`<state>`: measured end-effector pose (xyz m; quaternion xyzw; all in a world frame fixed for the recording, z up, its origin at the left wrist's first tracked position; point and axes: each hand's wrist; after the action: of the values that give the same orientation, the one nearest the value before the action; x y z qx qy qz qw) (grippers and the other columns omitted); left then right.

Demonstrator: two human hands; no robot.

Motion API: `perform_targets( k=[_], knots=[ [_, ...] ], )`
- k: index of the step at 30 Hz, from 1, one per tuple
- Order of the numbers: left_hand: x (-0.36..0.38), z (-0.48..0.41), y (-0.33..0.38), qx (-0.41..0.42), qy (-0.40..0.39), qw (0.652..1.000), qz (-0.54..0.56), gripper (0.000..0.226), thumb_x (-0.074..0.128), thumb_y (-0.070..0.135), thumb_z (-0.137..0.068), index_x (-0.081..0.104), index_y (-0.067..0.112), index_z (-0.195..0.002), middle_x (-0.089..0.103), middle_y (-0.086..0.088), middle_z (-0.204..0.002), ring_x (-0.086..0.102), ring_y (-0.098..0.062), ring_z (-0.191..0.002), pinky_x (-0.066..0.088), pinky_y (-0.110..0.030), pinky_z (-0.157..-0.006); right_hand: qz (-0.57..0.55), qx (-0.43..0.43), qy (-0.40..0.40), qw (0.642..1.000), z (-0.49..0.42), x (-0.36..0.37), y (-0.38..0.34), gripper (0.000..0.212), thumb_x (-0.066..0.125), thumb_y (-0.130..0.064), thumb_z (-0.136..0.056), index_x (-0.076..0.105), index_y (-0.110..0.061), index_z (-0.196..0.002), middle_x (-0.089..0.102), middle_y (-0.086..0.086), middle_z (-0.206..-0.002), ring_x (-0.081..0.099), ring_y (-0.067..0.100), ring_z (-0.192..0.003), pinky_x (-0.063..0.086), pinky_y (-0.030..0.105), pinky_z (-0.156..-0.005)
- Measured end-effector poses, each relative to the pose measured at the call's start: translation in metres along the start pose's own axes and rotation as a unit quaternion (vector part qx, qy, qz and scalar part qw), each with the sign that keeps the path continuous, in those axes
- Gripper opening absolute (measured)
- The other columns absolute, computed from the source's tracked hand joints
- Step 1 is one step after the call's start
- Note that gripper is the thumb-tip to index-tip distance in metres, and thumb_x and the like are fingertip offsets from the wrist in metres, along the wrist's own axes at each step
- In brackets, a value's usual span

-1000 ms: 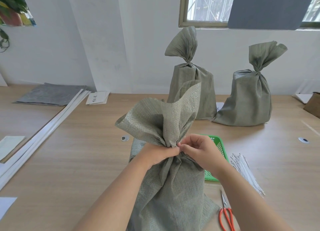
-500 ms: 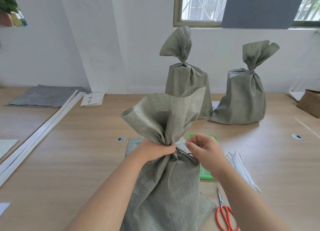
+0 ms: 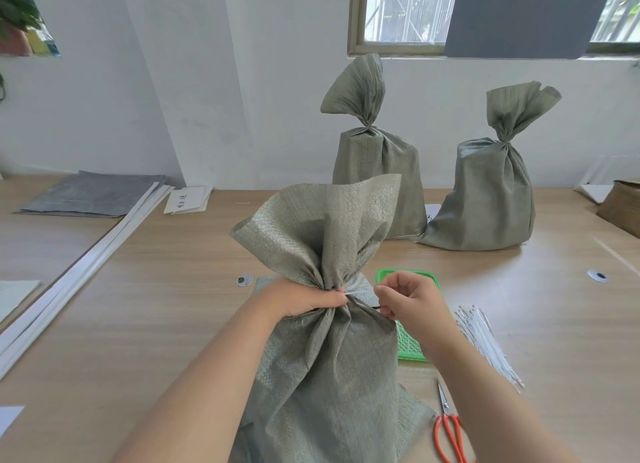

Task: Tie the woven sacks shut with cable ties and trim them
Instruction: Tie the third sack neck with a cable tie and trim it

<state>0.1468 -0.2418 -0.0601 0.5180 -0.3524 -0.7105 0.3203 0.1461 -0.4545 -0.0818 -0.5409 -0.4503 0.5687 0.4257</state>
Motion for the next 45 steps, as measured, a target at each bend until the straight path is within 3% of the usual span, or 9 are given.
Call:
perform_targets(
  k=[3,6,13,18,25,28,34,39,45],
  knots=[
    [0.003,-0.001,-0.001,0.001,0.005,1.000,0.006,0.021,0.079,0.027,-0.085,0.076,0.018,-0.104,0.072,0.013,-0.101,0.061,0.010,-0.085,0.043,-0.004,-0.076,0.228,-0.121,0.011,0.966,-0.002,0.002,-0.007,0.008,0.065,-0.016,-0.084,0.069,-0.022,-0.081,0.068,-0.011,-0.072,0.059,0.008,-0.066,0.048,0.023,-0.067],
    [0.006,-0.001,0.003,0.021,0.002,1.000,0.012,0.028,0.079,0.021,-0.086,0.072,0.020,-0.113,0.070,0.011,-0.110,0.062,-0.002,-0.101,0.048,-0.015,-0.089,0.406,-0.290,-0.067,0.864,-0.004,0.009,-0.015,0.016,0.059,-0.026,-0.084,0.071,-0.023,-0.095,0.069,-0.007,-0.090,0.061,0.016,-0.085,0.049,0.028,-0.076],
    [0.008,0.002,0.001,0.030,0.028,0.998,0.044,0.022,0.081,0.011,-0.081,0.075,0.025,-0.097,0.072,0.023,-0.084,0.066,0.007,-0.084,0.052,-0.007,-0.074,0.508,-0.300,-0.128,0.797,-0.013,0.021,-0.019,0.034,0.030,-0.037,-0.088,0.054,-0.014,-0.090,0.062,0.009,-0.081,0.060,0.039,-0.073,0.048,0.041,-0.060],
    [0.008,0.006,-0.003,0.059,0.041,0.993,0.094,0.032,0.086,0.008,-0.076,0.075,0.028,-0.099,0.075,0.023,-0.089,0.066,0.014,-0.085,0.049,-0.005,-0.069,0.515,-0.269,-0.122,0.805,-0.017,0.023,-0.015,0.032,0.036,-0.044,-0.081,0.037,-0.017,-0.063,0.031,-0.003,-0.051,0.043,0.032,-0.057,0.033,0.031,-0.053],
    [-0.007,0.006,-0.001,-0.004,-0.018,1.000,0.012,0.043,0.082,0.047,-0.079,0.062,0.042,-0.116,0.064,0.026,-0.108,0.059,0.002,-0.102,0.044,-0.018,-0.090,0.456,-0.313,-0.105,0.827,-0.022,0.011,-0.013,0.031,0.034,-0.039,-0.072,0.033,-0.017,-0.050,0.030,0.001,-0.043,0.035,0.029,-0.043,0.030,0.030,-0.044],
    [-0.004,0.003,-0.001,-0.006,-0.020,1.000,0.009,0.038,0.079,0.044,-0.083,0.060,0.041,-0.115,0.061,0.027,-0.103,0.054,0.008,-0.090,0.041,-0.008,-0.079,0.449,-0.328,-0.094,0.826,-0.020,0.006,-0.009,0.029,0.038,-0.036,-0.075,0.032,-0.020,-0.052,0.024,-0.006,-0.043,0.033,0.026,-0.041,0.025,0.028,-0.044],
    [0.003,0.001,-0.002,0.008,-0.009,1.000,0.011,0.044,0.082,0.043,-0.079,0.065,0.038,-0.119,0.060,0.032,-0.099,0.060,0.006,-0.101,0.039,-0.002,-0.066,0.520,-0.392,-0.104,0.752,-0.019,0.006,-0.010,0.031,0.037,-0.030,-0.082,0.065,-0.020,-0.074,0.064,0.002,-0.061,0.061,0.029,-0.060,0.050,0.032,-0.057],
    [0.006,0.002,-0.004,0.031,0.012,0.999,0.014,0.029,0.084,0.032,-0.079,0.066,0.044,-0.097,0.065,0.032,-0.093,0.061,0.017,-0.089,0.045,-0.001,-0.067,0.500,-0.364,-0.094,0.780,-0.020,0.012,-0.008,0.034,0.028,-0.046,-0.084,0.040,-0.021,-0.064,0.059,0.007,-0.060,0.057,0.035,-0.057,0.039,0.034,-0.048],
    [0.004,0.008,-0.008,0.020,0.001,0.999,-0.034,0.039,0.078,0.052,-0.079,0.068,0.039,-0.115,0.069,0.020,-0.112,0.062,0.002,-0.106,0.051,-0.022,-0.095,0.490,-0.381,-0.062,0.781,-0.017,0.015,-0.005,0.032,0.047,-0.036,-0.074,0.032,-0.021,-0.051,0.045,0.005,-0.039,0.045,0.030,-0.034,0.030,0.025,-0.038]
  ],
)
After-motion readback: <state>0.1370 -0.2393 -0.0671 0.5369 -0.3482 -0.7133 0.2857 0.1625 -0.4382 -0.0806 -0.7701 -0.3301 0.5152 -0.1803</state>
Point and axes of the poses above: each hand's wrist, its own z-axis away from the middle knuckle, its own x-axis out of the palm, y = z × x
